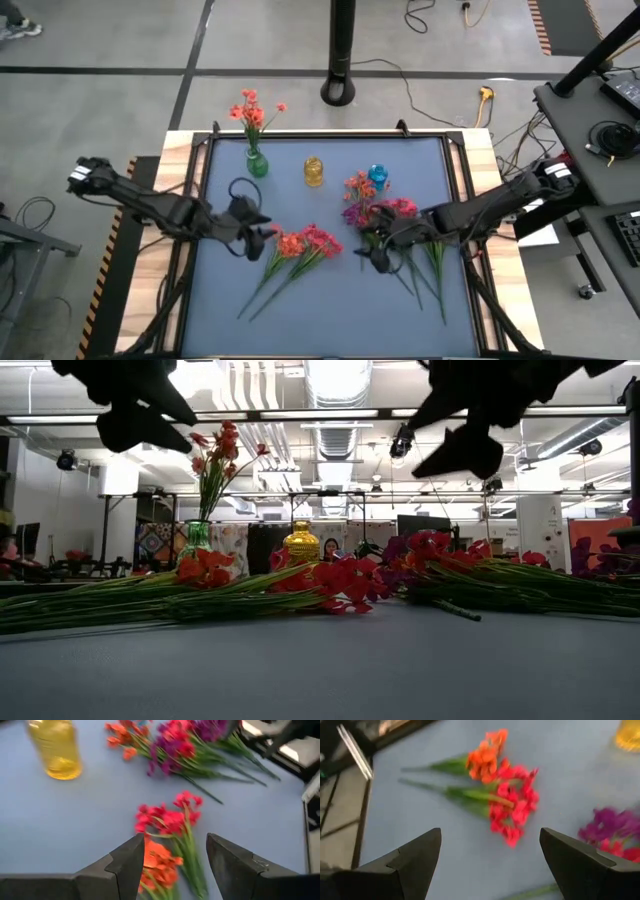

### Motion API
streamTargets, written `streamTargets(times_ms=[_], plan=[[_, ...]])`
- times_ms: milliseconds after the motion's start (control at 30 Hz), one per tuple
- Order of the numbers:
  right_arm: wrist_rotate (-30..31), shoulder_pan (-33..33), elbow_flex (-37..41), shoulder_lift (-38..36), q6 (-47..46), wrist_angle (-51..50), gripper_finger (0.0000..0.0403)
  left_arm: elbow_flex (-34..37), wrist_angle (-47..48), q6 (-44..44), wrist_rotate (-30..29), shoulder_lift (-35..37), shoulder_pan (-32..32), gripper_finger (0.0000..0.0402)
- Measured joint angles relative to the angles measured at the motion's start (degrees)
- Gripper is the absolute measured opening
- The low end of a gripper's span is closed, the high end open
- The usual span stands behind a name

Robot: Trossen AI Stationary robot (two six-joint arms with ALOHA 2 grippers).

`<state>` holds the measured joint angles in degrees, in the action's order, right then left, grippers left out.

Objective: Sort flowers into vase by color
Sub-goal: Put the top left pink flowers into the blue vase

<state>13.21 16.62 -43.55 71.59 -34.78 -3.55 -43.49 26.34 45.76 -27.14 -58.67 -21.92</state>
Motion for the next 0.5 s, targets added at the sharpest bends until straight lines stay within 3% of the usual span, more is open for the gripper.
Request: streamTargets(times_ms=[333,500], plan=[[1.6,-2.4,0.0,9.1,-4.5,2.7,0.0331,-11.9,10.5,1.0,1.2,-16.1,-4.2,0.0196],[1.3,-4.0,-0.3,9.4,-7.1,-3.7,0.0331,-17.7,20.8,6.1,4.3,-23.1,-4.2,0.0196]])
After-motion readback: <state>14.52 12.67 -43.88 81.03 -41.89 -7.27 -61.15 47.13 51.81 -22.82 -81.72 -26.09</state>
